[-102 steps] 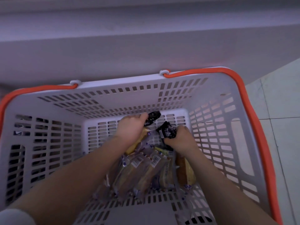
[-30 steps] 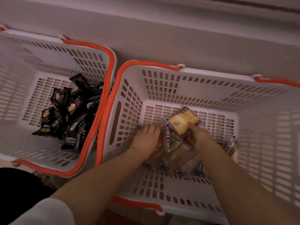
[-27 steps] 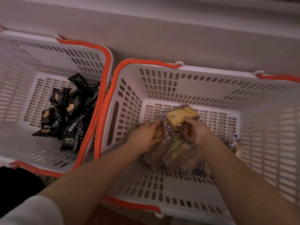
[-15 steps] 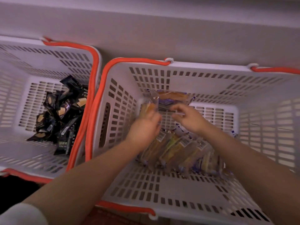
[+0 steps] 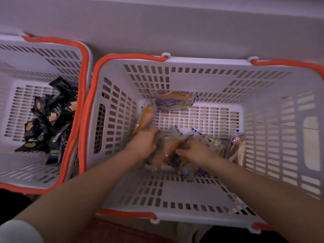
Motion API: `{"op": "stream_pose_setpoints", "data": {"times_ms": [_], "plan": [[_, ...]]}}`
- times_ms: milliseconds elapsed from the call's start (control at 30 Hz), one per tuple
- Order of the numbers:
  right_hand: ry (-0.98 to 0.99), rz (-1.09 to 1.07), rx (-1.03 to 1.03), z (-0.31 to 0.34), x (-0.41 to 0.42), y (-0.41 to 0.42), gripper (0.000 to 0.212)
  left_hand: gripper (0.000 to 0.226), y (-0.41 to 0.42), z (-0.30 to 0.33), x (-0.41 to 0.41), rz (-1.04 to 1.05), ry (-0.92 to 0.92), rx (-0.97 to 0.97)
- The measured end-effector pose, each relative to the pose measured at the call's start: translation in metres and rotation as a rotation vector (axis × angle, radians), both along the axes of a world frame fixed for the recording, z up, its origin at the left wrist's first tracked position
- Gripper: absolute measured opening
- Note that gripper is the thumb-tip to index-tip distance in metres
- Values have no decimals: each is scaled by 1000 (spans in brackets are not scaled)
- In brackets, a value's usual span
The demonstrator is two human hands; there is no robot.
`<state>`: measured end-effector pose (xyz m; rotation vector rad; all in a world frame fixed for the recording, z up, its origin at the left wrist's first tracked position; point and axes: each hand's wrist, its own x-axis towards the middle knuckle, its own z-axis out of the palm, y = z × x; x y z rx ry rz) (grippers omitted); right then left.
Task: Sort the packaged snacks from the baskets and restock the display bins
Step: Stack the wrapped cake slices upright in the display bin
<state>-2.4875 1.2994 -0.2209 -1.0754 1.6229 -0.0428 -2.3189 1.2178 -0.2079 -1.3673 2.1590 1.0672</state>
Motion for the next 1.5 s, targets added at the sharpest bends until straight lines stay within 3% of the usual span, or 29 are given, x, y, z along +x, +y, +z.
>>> {"op": "stream_pose_setpoints", "data": {"times_ms": [67, 133, 200, 267, 333, 400, 500, 567, 633, 700, 767, 867, 933, 967, 1000, 1100, 1200, 1300, 1367, 1500], "plan": [[-212, -38, -13, 9, 15, -9, 6, 24, -11, 10, 18, 64, 19, -13], [-326, -55, -20, 11, 17, -18, 26, 20, -16, 15, 29, 112, 3, -45], [-89, 25, -47, 10, 1, -25, 33, 21, -16, 16, 31, 120, -1, -54], [295, 197, -39, 5, -27, -22, 35, 26, -14, 13, 31, 98, -9, -56], [456, 300, 51, 1, -49, -9, 37, 27, -13, 9, 31, 26, -82, -86], [436, 300, 89, -2, -60, 2, 38, 28, -14, 7, 31, -3, -145, -155], [470, 248, 61, -2, -63, 2, 28, 29, -14, 11, 32, 172, -39, -199], [433, 163, 103, 1, -61, -4, 42, 33, -15, 16, 29, 241, 41, -209], [327, 95, 175, 5, -58, -11, 48, 55, -11, 24, 23, 228, 58, -222], [207, 67, 201, 11, -54, -19, 46, 65, 1, 30, 11, 90, 123, -370], [16, -64, 222, 17, -47, -27, 39, 53, 17, 32, -6, -181, 303, -483], [-404, -404, 334, 20, -48, -31, 28, 35, 46, 28, -33, -679, 535, -502], [-559, -510, 313, 18, -59, -29, 24, 27, 61, 18, -46, -938, 489, -507], [-502, -472, 253, 15, -67, -25, 24, 27, 64, 16, -55, -1013, 348, -520], [-315, -320, 160, 13, -77, -20, 25, 31, 64, 16, -61, -1054, 166, -533], [318, 362, 29, 1, -101, 2, 33, 45, 54, 2, -69, -996, -130, -349], [548, 523, 66, -6, -109, 22, 35, 51, 36, 1, -64, -959, -234, -337], [598, 549, 63, -10, -114, 23, 36, 48, 28, 4, -58, -899, -362, -294], [513, 502, 108, -11, -119, 16, 44, 47, 32, 7, -58, -811, -355, -297], [207, 211, 145, -4, -107, 1, 47, 64, 52, 5, -71, -510, -72, -227]]}}
